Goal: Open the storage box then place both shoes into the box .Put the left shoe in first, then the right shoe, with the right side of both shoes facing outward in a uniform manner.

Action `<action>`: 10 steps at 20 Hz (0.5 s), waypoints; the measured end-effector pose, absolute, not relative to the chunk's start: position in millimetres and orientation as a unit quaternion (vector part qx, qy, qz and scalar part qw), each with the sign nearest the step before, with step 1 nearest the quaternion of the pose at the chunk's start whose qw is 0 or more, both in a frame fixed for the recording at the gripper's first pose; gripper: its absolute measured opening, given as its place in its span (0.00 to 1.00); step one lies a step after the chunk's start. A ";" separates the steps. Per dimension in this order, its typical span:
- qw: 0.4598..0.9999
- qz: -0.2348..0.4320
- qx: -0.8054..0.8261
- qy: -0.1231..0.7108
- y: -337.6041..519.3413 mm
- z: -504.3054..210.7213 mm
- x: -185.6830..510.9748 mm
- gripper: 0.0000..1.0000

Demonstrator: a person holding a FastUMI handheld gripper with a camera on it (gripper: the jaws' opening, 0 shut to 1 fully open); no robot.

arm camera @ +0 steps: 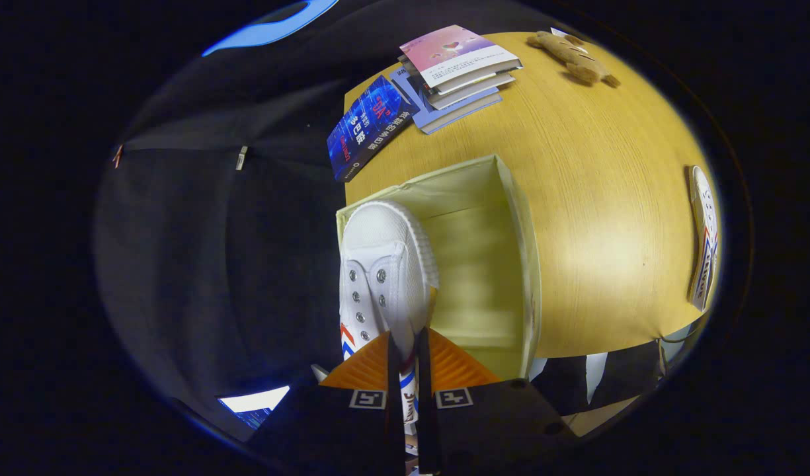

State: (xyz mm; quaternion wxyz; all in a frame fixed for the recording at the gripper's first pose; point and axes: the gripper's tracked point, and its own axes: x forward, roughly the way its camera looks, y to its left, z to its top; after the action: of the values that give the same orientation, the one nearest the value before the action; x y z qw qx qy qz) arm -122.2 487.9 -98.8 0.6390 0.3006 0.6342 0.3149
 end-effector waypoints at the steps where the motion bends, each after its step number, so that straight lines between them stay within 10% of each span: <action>1: 0.641 0.312 0.297 0.635 494.3 -102.9 -122.5 0.12; 7: 0.639 0.322 0.309 0.626 532.3 -115.6 -117.8 0.18; 10: 0.626 0.346 0.318 0.623 548.6 -119.4 -130.5 0.78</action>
State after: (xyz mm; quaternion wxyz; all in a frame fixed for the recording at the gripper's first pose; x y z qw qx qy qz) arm -130.5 548.6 -119.4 0.6256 0.3184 0.6227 0.3457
